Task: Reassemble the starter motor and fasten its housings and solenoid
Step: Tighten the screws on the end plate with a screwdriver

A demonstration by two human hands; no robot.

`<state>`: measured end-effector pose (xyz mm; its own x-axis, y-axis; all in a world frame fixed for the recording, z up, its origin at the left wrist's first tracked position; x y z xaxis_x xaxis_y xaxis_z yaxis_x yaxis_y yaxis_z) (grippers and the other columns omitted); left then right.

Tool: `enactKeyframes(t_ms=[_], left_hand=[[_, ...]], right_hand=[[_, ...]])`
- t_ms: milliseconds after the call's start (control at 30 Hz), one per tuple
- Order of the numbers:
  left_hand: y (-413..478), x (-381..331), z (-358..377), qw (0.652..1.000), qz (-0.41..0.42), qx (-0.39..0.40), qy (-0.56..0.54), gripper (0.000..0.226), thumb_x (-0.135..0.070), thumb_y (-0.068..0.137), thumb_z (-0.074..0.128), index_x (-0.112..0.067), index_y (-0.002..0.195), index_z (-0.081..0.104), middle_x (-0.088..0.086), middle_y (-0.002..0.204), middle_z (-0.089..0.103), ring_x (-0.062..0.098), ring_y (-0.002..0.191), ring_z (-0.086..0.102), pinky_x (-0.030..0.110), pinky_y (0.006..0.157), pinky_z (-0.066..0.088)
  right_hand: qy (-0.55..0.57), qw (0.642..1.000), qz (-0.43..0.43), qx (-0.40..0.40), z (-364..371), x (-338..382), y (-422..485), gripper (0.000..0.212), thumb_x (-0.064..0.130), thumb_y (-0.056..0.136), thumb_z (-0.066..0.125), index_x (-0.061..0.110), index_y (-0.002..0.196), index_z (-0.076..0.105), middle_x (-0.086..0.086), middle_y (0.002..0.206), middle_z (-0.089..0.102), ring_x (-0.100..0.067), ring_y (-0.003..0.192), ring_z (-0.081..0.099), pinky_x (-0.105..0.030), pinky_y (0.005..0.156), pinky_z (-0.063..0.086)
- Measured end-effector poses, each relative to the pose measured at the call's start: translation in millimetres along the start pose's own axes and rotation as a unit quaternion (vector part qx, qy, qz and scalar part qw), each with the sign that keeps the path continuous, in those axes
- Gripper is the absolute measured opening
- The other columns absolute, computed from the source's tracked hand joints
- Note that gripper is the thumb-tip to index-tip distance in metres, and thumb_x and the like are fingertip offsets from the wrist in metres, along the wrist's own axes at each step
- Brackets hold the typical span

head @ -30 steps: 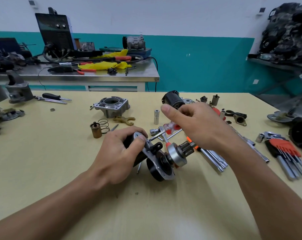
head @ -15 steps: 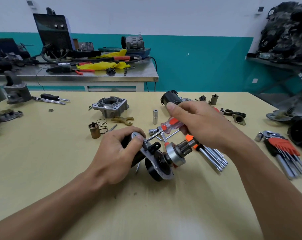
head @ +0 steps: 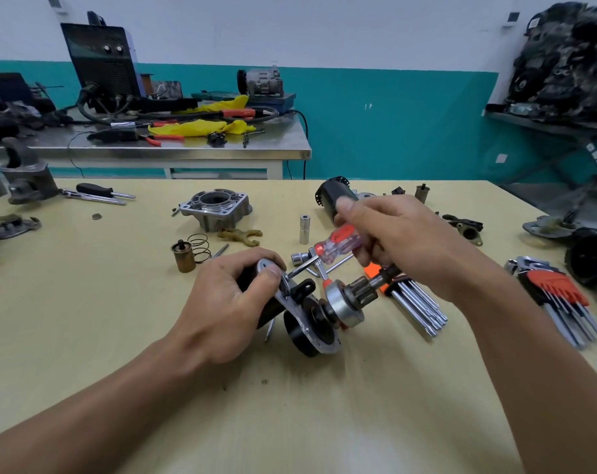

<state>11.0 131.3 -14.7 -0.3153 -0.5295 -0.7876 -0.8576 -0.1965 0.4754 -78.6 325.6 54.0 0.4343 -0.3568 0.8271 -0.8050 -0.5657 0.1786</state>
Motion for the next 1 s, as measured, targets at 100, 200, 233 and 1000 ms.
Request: enactKeyframes(t_ms=[100,200,233,1000], left_hand=[[-0.1,0.6,-0.5,1.000,-0.005,0.000,-0.001,0.028,-0.044,0.081,0.047,-0.026,0.086,0.068,-0.004,0.087,0.069,0.013,0.082,0.063,0.021,0.068,0.048],[0.0,-1.0,-0.1,1.000,-0.002,-0.001,0.001,0.029,-0.044,0.081,0.047,-0.025,0.086,0.068,-0.004,0.087,0.068,0.014,0.082,0.063,0.020,0.068,0.047],[0.2,-1.7,0.0,1.000,0.000,-0.002,-0.001,0.028,-0.043,0.081,0.047,-0.024,0.086,0.068,-0.003,0.087,0.068,0.015,0.081,0.062,0.022,0.067,0.048],[-1.7,-7.5,1.6,0.999,-0.005,0.003,-0.038,0.028,-0.041,0.079,0.049,-0.022,0.084,0.070,0.004,0.086,0.067,0.018,0.080,0.060,0.014,0.066,0.046]], right_hand=[[-0.002,0.999,-0.015,0.051,-5.1,-0.6,-2.9,0.024,0.041,0.087,0.071,0.025,0.105,0.068,0.004,0.060,0.064,-0.004,0.052,0.050,-0.029,0.059,0.038],[-0.050,0.999,-0.017,-0.007,-0.1,-1.1,-1.5,0.041,0.051,0.088,0.066,0.010,0.085,0.070,-0.001,0.054,0.050,-0.016,0.052,0.041,-0.031,0.054,0.035],[-0.082,0.996,-0.015,-0.039,3.3,1.2,-0.7,0.059,0.062,0.085,0.061,0.003,0.079,0.067,-0.001,0.053,0.045,-0.015,0.049,0.038,-0.028,0.049,0.035],[-0.068,0.996,-0.013,-0.063,1.6,0.0,-2.1,0.050,0.075,0.079,0.058,0.028,0.089,0.072,0.016,0.063,0.065,0.004,0.052,0.054,-0.023,0.056,0.040]])
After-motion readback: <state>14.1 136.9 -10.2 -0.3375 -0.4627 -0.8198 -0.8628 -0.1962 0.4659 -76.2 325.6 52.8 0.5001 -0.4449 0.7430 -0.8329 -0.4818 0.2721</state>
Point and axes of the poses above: each hand's wrist, its own y-axis towards the middle knuckle, its own z-axis out of the palm, x = y × z, the point moved 2 cm from there along y, towards the middle knuckle
